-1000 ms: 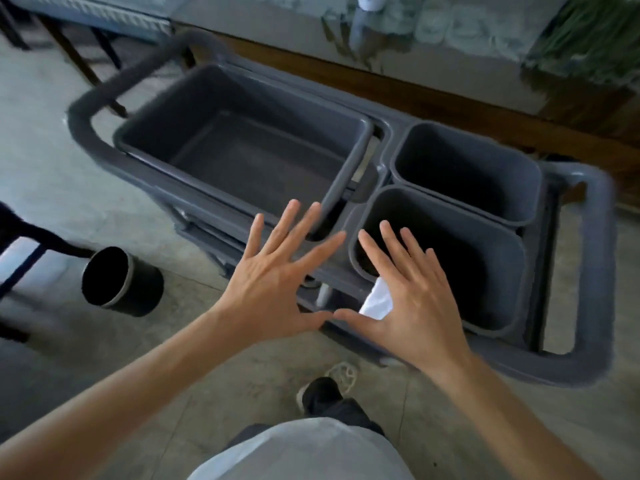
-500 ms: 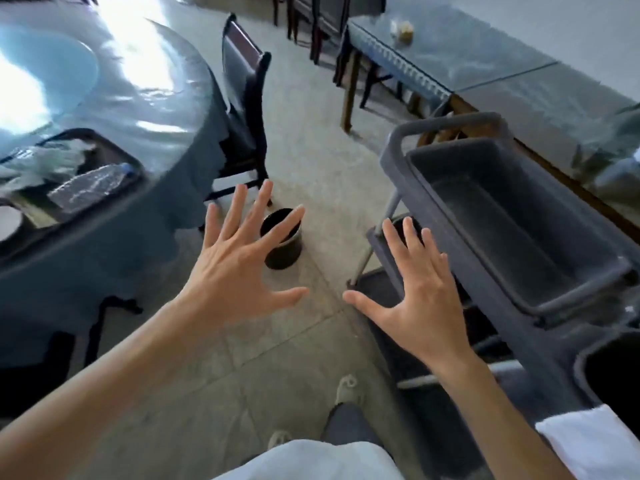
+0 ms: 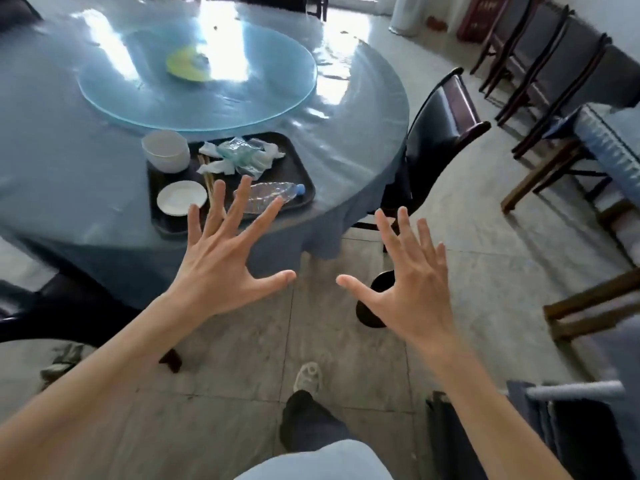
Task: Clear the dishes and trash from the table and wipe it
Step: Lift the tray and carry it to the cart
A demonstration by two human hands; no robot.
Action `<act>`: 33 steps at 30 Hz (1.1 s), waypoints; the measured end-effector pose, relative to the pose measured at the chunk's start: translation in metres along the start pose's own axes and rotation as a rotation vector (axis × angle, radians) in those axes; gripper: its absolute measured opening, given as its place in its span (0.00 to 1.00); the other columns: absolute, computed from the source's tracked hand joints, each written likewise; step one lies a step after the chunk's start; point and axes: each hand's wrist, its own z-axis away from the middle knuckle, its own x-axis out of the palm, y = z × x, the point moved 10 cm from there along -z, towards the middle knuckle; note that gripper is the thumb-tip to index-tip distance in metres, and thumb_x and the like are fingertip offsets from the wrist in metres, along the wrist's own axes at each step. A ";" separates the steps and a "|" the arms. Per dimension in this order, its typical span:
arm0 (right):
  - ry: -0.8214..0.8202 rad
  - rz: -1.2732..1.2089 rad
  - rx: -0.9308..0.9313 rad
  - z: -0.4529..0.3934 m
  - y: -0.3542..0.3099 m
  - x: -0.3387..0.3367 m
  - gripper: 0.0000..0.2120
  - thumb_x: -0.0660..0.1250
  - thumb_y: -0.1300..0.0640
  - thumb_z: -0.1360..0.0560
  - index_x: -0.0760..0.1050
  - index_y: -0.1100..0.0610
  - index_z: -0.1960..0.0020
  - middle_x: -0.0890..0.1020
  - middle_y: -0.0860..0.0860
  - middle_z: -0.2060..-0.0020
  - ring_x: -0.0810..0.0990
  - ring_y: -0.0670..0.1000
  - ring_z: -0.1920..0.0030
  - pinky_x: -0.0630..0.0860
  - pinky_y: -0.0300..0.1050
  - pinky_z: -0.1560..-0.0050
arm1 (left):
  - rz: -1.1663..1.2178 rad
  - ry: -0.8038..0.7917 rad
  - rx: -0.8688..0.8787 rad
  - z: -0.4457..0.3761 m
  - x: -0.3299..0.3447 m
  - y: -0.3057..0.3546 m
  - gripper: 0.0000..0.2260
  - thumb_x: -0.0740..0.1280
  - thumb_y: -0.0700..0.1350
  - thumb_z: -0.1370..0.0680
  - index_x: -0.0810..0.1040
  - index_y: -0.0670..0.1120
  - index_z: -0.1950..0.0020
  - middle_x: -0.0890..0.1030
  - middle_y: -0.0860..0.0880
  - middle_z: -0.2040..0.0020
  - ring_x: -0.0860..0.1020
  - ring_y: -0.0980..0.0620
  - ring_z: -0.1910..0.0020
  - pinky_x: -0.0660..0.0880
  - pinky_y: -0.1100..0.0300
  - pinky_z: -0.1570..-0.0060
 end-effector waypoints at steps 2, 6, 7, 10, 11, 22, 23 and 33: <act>-0.022 -0.018 -0.054 -0.053 -0.011 0.024 0.50 0.58 0.18 0.32 0.47 0.38 0.17 0.51 0.48 0.16 0.47 0.55 0.16 0.49 0.62 0.20 | -0.010 0.002 -0.087 -0.025 0.004 -0.035 0.46 0.58 0.77 0.31 0.41 0.67 0.20 0.33 0.54 0.18 0.31 0.45 0.20 0.39 0.30 0.24; -0.093 -0.049 -0.160 -0.146 -0.038 0.073 0.50 0.60 0.20 0.31 0.48 0.38 0.17 0.53 0.49 0.16 0.49 0.56 0.17 0.51 0.63 0.21 | -0.026 -0.030 -0.239 -0.070 0.016 -0.107 0.44 0.56 0.78 0.31 0.39 0.69 0.21 0.32 0.56 0.18 0.30 0.46 0.20 0.36 0.34 0.24; -0.131 -0.039 -0.176 -0.165 -0.044 0.088 0.50 0.59 0.20 0.31 0.46 0.38 0.17 0.52 0.49 0.16 0.48 0.56 0.16 0.50 0.63 0.21 | -0.029 -0.042 -0.279 -0.076 0.020 -0.124 0.44 0.55 0.79 0.31 0.38 0.69 0.21 0.31 0.56 0.19 0.29 0.46 0.20 0.35 0.34 0.24; -0.236 -0.062 -0.177 -0.215 -0.057 0.129 0.50 0.57 0.18 0.32 0.45 0.37 0.17 0.51 0.48 0.16 0.46 0.55 0.16 0.50 0.64 0.20 | 0.036 -0.071 -0.435 -0.089 0.032 -0.177 0.44 0.53 0.79 0.32 0.35 0.70 0.22 0.31 0.55 0.19 0.30 0.46 0.20 0.35 0.36 0.24; -0.276 -0.064 -0.172 -0.232 -0.060 0.143 0.50 0.55 0.18 0.33 0.45 0.36 0.17 0.51 0.47 0.16 0.46 0.55 0.16 0.51 0.65 0.20 | 0.079 -0.085 -0.491 -0.094 0.036 -0.195 0.44 0.52 0.79 0.33 0.35 0.70 0.22 0.31 0.55 0.19 0.30 0.45 0.20 0.36 0.37 0.24; -0.517 -0.387 0.329 -0.398 -0.026 0.307 0.53 0.75 0.28 0.35 0.57 0.44 0.18 0.65 0.47 0.20 0.63 0.52 0.21 0.64 0.57 0.22 | 0.644 0.004 -1.291 -0.115 0.129 -0.444 0.33 0.68 0.56 0.21 0.62 0.48 0.20 0.64 0.39 0.22 0.64 0.40 0.23 0.62 0.43 0.25; -0.531 -0.373 0.367 -0.408 -0.021 0.319 0.52 0.75 0.30 0.34 0.57 0.45 0.18 0.65 0.47 0.20 0.63 0.52 0.21 0.64 0.56 0.22 | 0.730 0.023 -1.362 -0.113 0.139 -0.460 0.32 0.69 0.56 0.23 0.65 0.48 0.21 0.68 0.39 0.24 0.69 0.40 0.26 0.66 0.43 0.27; -0.483 -0.219 0.673 -0.462 0.028 0.385 0.25 0.65 0.60 0.21 0.69 0.55 0.25 0.75 0.57 0.30 0.74 0.59 0.31 0.72 0.54 0.31 | 0.801 -0.052 -1.388 -0.150 0.169 -0.511 0.15 0.71 0.37 0.22 0.79 0.46 0.36 0.83 0.48 0.44 0.81 0.46 0.44 0.78 0.46 0.39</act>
